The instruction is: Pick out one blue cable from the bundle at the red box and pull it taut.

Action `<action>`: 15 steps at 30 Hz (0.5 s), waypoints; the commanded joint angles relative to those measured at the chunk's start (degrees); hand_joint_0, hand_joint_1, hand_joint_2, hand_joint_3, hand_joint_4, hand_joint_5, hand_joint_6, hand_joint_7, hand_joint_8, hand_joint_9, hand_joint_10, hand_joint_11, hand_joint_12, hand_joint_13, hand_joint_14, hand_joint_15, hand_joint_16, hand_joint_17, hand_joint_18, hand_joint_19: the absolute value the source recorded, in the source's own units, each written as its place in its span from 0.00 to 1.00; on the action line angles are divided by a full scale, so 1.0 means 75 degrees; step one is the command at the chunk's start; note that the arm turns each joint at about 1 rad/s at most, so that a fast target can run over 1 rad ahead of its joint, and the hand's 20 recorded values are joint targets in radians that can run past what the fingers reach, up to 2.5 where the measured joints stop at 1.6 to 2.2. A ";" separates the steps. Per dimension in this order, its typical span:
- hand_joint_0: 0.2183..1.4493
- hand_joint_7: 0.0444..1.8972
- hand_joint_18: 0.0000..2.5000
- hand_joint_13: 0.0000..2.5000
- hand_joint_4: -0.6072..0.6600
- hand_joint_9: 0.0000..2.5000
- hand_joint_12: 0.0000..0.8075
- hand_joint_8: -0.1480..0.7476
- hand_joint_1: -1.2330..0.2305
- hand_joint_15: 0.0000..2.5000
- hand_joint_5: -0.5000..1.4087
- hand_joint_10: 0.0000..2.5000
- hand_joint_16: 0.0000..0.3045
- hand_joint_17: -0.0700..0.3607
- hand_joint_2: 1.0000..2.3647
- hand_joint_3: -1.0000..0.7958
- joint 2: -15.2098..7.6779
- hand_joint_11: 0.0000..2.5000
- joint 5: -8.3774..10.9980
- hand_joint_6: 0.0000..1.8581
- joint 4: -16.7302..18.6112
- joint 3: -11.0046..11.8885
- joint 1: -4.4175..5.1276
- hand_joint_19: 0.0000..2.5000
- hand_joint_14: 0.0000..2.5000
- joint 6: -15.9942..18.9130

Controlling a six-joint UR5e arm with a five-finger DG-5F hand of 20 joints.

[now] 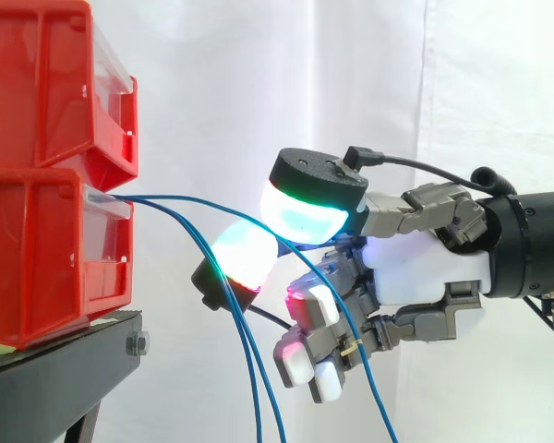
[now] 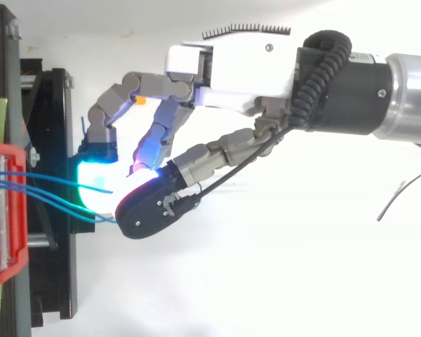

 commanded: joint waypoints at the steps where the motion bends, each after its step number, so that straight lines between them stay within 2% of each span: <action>1: 0.29 0.41 0.31 0.40 0.49 0.48 0.44 0.43 0.37 0.22 0.19 0.01 0.17 0.44 0.00 0.30 -0.0004 0.31 -0.0010 0.49 0.0000 -0.0003 0.0004 0.30 0.01 0.0077; 15: 0.25 0.45 0.33 0.41 0.49 0.50 0.45 0.44 0.41 0.22 0.20 0.01 0.18 0.45 0.00 0.28 -0.0004 0.30 -0.0010 0.48 0.0011 -0.0015 -0.0007 0.29 0.01 0.0101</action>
